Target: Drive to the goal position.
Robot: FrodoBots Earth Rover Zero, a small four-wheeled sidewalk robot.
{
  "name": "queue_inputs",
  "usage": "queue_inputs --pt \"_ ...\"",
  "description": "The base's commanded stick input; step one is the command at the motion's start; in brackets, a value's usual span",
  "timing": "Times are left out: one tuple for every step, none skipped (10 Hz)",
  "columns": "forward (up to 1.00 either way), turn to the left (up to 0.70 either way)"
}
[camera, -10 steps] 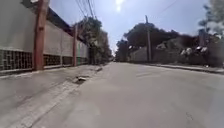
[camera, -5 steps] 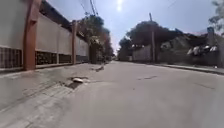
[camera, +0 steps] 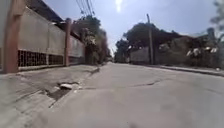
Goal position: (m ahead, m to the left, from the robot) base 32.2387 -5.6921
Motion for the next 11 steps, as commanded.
queue_inputs --pt "1.0 0.02" --pt "1.0 0.02" --pt "1.0 0.02" --pt "1.0 0.02" --pt "1.0 0.02" --pt "1.0 0.04" --pt "1.0 0.1" --pt "1.0 0.02" --pt "1.0 0.02" --pt "1.0 0.02" --pt "1.0 0.02"
